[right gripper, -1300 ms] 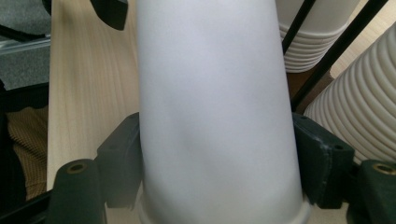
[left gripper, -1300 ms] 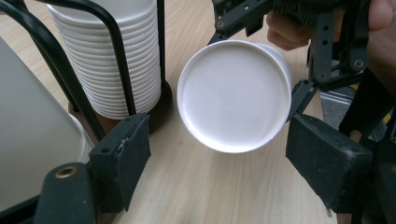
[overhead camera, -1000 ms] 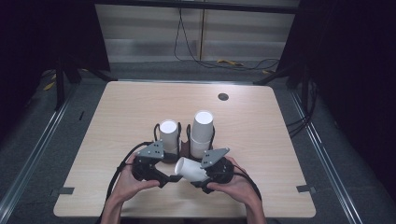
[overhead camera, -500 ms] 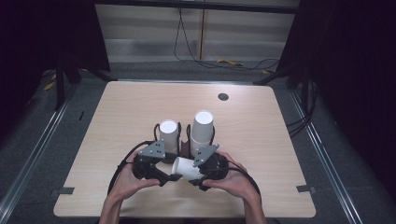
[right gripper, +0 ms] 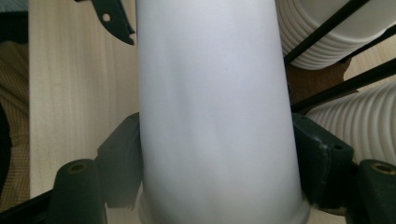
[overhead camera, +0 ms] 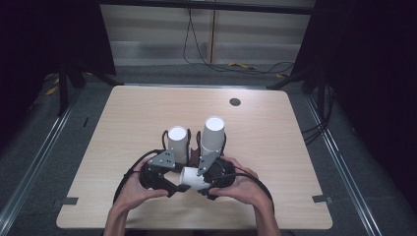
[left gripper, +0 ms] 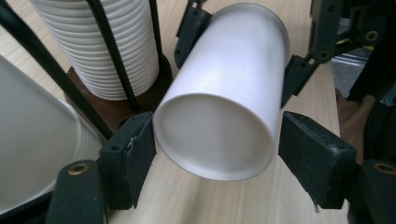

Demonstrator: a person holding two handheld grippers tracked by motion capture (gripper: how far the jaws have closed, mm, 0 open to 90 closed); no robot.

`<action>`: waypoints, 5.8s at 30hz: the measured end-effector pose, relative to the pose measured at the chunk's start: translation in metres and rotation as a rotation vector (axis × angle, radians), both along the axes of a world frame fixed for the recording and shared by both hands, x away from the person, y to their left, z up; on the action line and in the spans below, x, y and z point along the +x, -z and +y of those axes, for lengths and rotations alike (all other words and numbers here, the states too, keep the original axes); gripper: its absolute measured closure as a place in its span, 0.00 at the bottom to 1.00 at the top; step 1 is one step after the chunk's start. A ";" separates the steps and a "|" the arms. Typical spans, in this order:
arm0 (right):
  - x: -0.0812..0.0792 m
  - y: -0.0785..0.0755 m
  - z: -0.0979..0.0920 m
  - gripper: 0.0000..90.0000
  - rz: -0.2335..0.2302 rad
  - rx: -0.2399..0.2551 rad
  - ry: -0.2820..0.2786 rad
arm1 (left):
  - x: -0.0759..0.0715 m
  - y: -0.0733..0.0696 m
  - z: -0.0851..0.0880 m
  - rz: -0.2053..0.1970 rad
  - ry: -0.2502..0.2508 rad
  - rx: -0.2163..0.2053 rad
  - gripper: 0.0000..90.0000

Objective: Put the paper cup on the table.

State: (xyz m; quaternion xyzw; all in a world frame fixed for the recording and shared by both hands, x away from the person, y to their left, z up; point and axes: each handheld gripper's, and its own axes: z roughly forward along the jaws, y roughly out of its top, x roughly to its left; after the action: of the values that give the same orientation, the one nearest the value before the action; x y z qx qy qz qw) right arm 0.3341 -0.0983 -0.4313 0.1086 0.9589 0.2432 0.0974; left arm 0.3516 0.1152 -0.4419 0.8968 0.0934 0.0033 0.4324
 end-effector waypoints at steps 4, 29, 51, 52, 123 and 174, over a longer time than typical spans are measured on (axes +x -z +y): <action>0.000 -0.001 0.003 0.30 0.014 -0.037 0.000 | 0.003 0.002 -0.002 -0.009 0.011 0.022 0.30; 0.006 -0.001 0.009 0.30 0.062 -0.090 -0.046 | 0.005 0.003 -0.010 -0.002 0.082 0.079 0.33; 0.005 -0.001 0.013 0.30 0.107 -0.052 -0.084 | 0.004 0.008 -0.010 0.017 0.145 0.052 0.36; 0.005 0.000 0.012 0.30 0.112 -0.049 -0.085 | 0.004 0.008 -0.010 0.018 0.145 0.049 0.37; -0.030 0.051 -0.061 0.15 0.031 0.618 0.196 | -0.021 0.041 0.027 -0.059 -0.069 -0.405 0.38; -0.016 0.034 -0.051 0.21 0.090 0.817 0.090 | -0.024 0.046 0.020 -0.051 0.012 -0.445 0.36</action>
State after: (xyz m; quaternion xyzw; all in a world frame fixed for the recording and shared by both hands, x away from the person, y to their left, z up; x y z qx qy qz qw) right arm 0.3186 -0.1488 -0.4654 0.1909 0.7810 0.5945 0.0149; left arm 0.3279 0.1354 -0.4879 0.7794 0.0756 0.0028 0.6219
